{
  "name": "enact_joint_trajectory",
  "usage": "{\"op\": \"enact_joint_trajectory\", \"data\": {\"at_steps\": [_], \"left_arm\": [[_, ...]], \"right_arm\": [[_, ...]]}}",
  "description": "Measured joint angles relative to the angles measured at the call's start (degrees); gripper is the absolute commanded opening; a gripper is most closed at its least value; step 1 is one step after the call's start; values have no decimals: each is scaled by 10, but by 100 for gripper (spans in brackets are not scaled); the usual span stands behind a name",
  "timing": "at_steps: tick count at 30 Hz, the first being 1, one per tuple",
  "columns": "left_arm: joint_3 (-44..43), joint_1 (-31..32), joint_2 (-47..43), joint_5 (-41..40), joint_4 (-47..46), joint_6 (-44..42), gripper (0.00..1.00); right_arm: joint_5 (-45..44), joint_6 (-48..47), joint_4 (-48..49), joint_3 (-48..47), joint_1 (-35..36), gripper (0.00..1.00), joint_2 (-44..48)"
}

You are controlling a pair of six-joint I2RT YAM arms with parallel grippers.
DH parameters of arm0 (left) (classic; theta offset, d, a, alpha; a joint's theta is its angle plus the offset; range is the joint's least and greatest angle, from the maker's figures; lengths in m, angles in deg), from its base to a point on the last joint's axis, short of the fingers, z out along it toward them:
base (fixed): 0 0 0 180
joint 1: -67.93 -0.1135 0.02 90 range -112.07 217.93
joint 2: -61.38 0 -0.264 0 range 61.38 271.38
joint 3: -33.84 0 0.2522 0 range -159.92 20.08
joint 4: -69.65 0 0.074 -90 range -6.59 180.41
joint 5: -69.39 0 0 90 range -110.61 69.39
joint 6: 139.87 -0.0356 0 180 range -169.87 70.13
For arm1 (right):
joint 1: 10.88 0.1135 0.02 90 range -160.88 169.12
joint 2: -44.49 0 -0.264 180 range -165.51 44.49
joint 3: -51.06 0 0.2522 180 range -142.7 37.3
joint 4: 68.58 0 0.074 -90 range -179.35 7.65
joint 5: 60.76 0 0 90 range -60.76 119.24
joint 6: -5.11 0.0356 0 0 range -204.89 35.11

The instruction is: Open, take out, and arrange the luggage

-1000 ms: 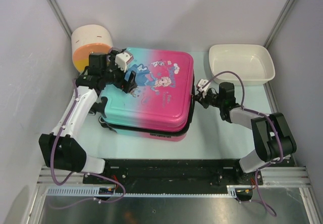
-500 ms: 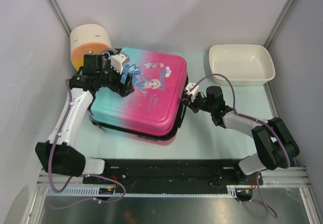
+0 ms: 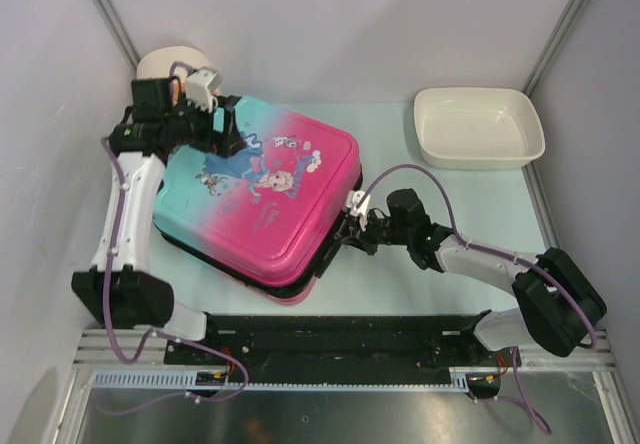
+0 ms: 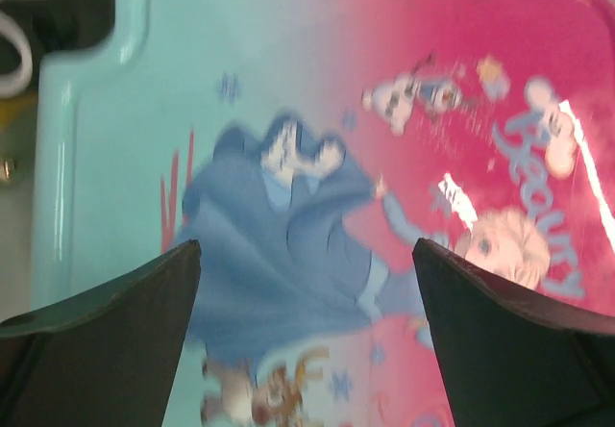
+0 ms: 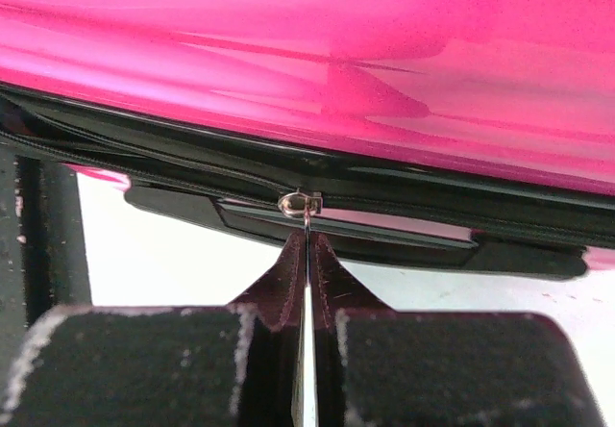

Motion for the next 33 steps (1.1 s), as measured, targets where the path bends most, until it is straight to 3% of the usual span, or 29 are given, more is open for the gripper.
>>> {"op": "enact_joint_trajectory", "data": {"at_steps": [4, 7, 11, 18, 25, 33], "left_arm": [[-110, 61, 94, -28, -13, 0, 93], [-186, 120, 162, -73, -24, 0, 100], [-295, 189, 269, -150, -44, -1, 100], [-422, 278, 429, -373, -103, -10, 100], [-423, 331, 490, -511, -157, -43, 100], [-291, 354, 434, -525, -275, -50, 99]], "right_arm": [[4, -16, -2, 0, -28, 0, 0], [3, -28, 7, 0, -45, 0, -7], [-19, -40, 33, 0, -64, 0, -19], [-73, -47, 90, 0, -96, 0, -44], [-77, -55, 131, 0, -123, 0, -64], [-54, -78, 197, -16, -175, 0, -118]]}}
